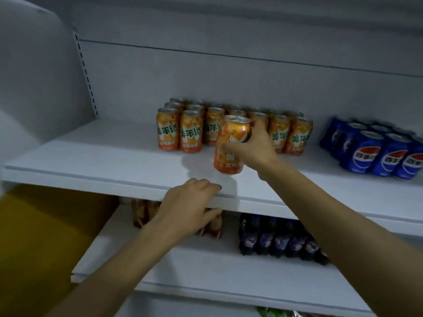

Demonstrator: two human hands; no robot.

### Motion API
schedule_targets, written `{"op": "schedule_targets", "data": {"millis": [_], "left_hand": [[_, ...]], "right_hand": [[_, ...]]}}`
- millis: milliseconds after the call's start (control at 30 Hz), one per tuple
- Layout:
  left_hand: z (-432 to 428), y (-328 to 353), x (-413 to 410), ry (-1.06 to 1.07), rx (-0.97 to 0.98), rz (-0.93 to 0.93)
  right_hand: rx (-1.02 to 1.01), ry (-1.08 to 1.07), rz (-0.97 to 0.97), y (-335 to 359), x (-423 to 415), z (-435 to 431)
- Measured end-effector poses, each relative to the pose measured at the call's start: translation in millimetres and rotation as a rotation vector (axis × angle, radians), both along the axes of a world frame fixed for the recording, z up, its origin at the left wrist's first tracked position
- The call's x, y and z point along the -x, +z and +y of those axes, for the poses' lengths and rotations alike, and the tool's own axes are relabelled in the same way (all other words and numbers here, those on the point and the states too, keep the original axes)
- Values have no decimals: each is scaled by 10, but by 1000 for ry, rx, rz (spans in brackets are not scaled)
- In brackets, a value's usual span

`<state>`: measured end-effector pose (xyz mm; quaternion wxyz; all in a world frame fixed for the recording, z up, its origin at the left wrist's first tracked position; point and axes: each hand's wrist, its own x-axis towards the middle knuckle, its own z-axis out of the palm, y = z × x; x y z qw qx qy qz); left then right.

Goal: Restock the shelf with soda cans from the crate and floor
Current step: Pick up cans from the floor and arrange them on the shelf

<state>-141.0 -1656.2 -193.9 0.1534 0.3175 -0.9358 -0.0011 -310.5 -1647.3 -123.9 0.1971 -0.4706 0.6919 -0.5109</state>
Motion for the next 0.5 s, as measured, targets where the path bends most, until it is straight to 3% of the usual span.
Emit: {"op": "schedule_targets", "data": {"millis": [233,500], "left_hand": [[-569,167,26,-102,106,-308],[-744,140,58,-173,33,-312]], "right_hand": [[-149,-137,100,-81,62,-986],[-107,-214,154,-401,49,-1213]]}}
